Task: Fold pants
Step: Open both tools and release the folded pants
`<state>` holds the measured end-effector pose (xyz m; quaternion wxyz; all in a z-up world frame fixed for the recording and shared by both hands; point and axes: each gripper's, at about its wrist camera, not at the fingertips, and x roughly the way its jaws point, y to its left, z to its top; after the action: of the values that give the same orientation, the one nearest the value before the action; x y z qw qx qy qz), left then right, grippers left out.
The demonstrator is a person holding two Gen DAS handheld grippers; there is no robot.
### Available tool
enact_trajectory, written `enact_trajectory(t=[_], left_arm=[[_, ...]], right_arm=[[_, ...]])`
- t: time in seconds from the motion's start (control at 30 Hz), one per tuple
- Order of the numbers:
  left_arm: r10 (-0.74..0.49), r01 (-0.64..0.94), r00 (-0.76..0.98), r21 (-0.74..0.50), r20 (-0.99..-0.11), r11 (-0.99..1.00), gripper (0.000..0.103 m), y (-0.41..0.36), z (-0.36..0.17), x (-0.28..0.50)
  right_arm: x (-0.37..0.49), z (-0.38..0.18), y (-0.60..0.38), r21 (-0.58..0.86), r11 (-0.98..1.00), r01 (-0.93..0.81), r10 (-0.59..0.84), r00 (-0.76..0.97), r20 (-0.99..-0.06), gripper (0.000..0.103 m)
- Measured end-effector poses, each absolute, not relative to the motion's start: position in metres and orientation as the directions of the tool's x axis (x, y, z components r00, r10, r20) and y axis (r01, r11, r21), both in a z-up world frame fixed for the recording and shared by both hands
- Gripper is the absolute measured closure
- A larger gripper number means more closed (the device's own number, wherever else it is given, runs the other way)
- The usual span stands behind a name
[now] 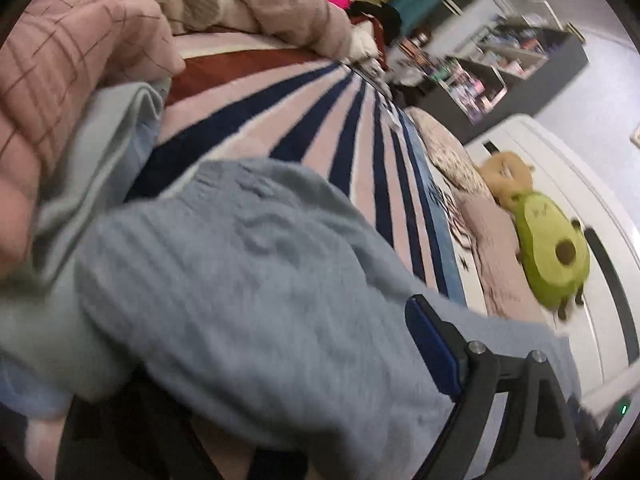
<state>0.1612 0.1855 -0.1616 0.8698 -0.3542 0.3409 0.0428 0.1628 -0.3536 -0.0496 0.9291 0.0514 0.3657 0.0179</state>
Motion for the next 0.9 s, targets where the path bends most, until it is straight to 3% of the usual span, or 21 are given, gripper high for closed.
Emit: enact_trajectory(t=[0.03,0.17,0.27,0.6,0.7,0.9], left_arm=[[-0.148,-0.323,0.766,-0.574,-0.625,0.753,0.020,0.185,-0.161,0.163],[-0.112,-0.327,0.770,-0.539,-0.628,0.776,0.073,0.182,-0.154,0.166],[-0.080,-0.305,0.791,-0.505,-0.606,0.808,0.093,0.179,-0.141,0.165],[0.161,-0.340,0.867,-0.325,-0.472,0.882,0.096,0.216,-0.037,0.120],[0.305,-0.433,0.840,-0.217,-0.448,0.875,0.096,0.239,-0.011,0.105],[0.384,-0.498,0.788,-0.132,-0.481,0.857,0.096,0.263,-0.002,0.098]], right_arm=[[0.163,-0.052,-0.350,0.104,0.995,-0.015,0.081,0.732,-0.676,0.038],[0.159,-0.061,-0.333,0.073,0.995,-0.068,0.099,0.734,-0.672,0.037],[0.155,-0.063,-0.326,0.094,0.989,-0.110,0.145,0.728,-0.671,0.037],[0.133,-0.055,-0.299,0.171,0.959,-0.227,0.281,0.678,-0.680,0.037],[0.128,-0.057,-0.285,0.217,0.937,-0.272,0.344,0.636,-0.691,0.037],[0.129,-0.066,-0.256,0.216,0.923,-0.319,0.370,0.578,-0.727,0.037]])
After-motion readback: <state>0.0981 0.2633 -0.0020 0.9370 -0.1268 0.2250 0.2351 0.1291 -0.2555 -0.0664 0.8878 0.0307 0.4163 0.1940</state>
